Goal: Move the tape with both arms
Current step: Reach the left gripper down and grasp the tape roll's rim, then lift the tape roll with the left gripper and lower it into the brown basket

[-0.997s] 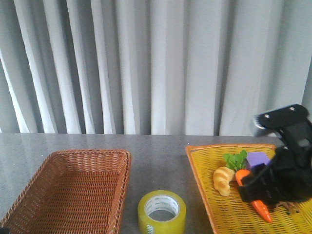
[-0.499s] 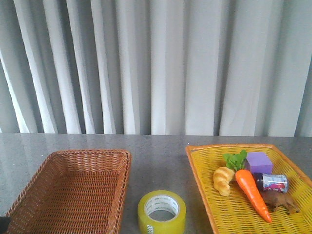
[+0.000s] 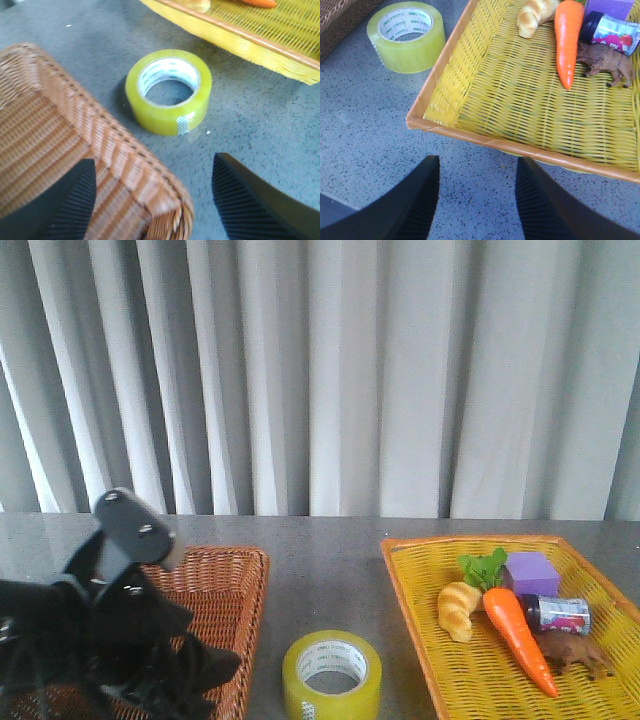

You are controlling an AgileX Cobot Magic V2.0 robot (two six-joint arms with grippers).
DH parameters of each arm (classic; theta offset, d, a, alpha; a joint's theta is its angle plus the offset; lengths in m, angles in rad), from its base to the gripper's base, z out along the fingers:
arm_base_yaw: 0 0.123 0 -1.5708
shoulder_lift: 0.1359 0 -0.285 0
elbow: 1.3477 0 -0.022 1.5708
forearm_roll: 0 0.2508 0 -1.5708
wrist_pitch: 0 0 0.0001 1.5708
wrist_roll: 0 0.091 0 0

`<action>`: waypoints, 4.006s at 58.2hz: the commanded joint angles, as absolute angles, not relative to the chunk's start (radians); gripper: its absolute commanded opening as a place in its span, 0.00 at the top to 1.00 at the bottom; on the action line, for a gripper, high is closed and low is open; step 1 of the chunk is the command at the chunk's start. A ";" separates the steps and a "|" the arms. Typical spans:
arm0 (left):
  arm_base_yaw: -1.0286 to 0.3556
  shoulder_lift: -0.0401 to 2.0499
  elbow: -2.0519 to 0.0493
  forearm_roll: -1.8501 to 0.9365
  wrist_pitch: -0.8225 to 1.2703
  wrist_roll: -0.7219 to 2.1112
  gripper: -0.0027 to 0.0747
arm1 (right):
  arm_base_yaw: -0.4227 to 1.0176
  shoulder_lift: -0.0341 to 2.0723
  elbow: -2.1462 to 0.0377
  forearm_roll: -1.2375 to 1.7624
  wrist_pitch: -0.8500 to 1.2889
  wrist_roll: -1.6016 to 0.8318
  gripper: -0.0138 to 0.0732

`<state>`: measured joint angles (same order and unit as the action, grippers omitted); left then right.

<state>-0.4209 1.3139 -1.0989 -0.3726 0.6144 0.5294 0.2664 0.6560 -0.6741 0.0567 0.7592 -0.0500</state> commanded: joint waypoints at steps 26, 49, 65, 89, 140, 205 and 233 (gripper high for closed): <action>-0.462 1.840 -1.637 -0.391 0.703 0.545 0.38 | 0.261 0.655 -0.701 0.058 0.705 -0.063 0.45; -0.462 2.104 -1.941 -0.307 0.812 0.533 0.38 | 0.261 0.655 -0.701 0.057 0.704 -0.066 0.45; -0.462 2.200 -2.037 -0.292 0.879 0.518 0.45 | 0.261 0.655 -0.701 0.057 0.698 -0.066 0.45; -0.462 2.192 -2.080 -0.294 0.951 0.507 0.83 | 0.261 0.655 -0.701 0.057 0.697 -0.066 0.45; -0.330 1.802 -2.192 -0.125 1.224 0.243 0.82 | 0.261 0.655 -0.701 0.053 0.688 -0.066 0.45; -0.151 1.734 -1.296 -0.137 0.434 0.229 0.77 | 0.261 0.655 -0.701 0.058 0.705 -0.066 0.45; -0.151 1.604 -1.297 -0.137 0.531 0.228 0.31 | 0.261 0.655 -0.701 0.057 0.701 -0.066 0.45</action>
